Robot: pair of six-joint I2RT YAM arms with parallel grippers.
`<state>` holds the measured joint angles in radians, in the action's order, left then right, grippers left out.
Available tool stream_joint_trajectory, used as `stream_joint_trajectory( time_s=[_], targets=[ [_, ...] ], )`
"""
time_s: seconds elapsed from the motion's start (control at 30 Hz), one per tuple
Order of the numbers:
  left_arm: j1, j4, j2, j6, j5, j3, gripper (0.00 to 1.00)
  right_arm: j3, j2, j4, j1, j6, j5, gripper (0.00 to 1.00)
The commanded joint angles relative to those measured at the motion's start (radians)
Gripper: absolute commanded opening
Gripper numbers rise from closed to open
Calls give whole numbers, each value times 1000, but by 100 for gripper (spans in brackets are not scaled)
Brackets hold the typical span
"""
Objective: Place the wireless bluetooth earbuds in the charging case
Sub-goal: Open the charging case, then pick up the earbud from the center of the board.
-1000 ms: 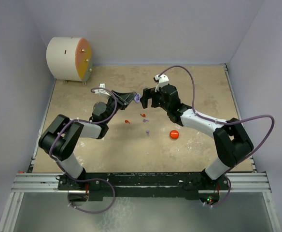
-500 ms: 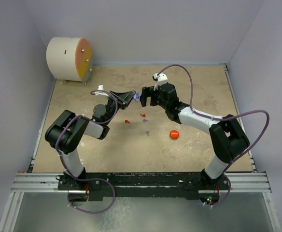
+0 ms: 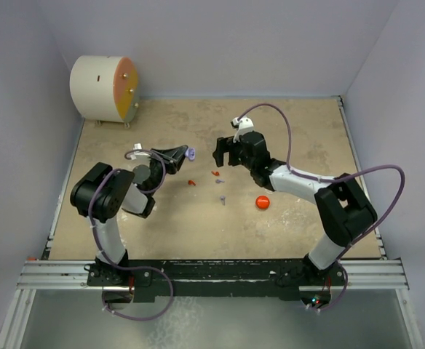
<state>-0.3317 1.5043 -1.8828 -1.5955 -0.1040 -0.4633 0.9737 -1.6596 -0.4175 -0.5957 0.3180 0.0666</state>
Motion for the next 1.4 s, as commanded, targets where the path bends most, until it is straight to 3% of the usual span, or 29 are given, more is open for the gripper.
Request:
stream_joint_trajectory(
  time_s=[0.0,0.33,0.6,1.03,1.37],
  targets=[
    [12,214,42,-36,11,33,0,-31,49,-25,-7,-44,20,90],
    [15,216,66,-50,39,131,0,-92,97,19,-25,-56,-19,74],
    [15,216,52,-76,42,143,0,-31,8,124,-63,-71,-8,60],
    [16,217,53,-75,32,150,0,-52,60,282,-185,13,98,55],
    [17,216,51,-113,26,155,0,-59,56,339,-221,60,143,58]
  ],
)
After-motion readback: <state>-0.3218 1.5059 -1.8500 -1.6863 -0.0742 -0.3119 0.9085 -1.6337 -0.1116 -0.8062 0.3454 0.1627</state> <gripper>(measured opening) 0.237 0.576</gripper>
